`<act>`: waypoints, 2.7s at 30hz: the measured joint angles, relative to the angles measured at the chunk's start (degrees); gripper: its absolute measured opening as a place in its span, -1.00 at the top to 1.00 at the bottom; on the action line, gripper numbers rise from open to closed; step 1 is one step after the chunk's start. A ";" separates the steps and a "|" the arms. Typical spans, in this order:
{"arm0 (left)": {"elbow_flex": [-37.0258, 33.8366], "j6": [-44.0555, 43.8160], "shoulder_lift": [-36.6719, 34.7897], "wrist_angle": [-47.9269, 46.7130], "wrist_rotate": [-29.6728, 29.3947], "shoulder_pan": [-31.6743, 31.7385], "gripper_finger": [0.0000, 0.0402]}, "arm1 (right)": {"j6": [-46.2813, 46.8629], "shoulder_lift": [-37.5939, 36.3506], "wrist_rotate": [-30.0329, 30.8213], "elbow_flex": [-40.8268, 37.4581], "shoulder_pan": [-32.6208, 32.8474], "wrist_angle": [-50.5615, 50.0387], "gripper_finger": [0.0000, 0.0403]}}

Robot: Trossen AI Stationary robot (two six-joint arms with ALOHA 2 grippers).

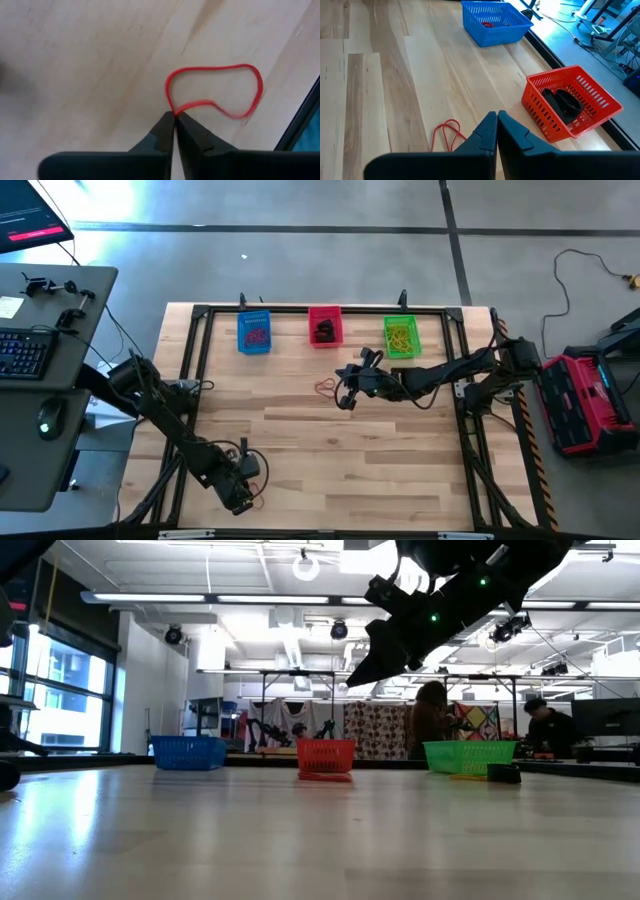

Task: Sort rubber bands into baskets
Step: Put the red rubber band into the blue bin

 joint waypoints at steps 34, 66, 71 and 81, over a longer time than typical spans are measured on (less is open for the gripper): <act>-0.31 27.80 -19.81 -14.43 -16.15 22.10 1.00 | 0.11 0.00 -0.33 0.00 -0.01 -0.12 1.00; -1.01 70.00 -26.45 -8.08 -4.56 91.81 1.00 | 1.51 0.00 -0.94 0.00 -0.02 -0.20 1.00; -0.96 72.45 -21.35 -4.36 -1.22 96.22 1.00 | 1.60 0.00 -0.96 0.00 -0.06 -0.20 1.00; -0.96 74.87 -11.22 0.24 -2.24 99.21 1.00 | 2.15 0.00 -0.98 0.00 -0.06 -0.63 1.00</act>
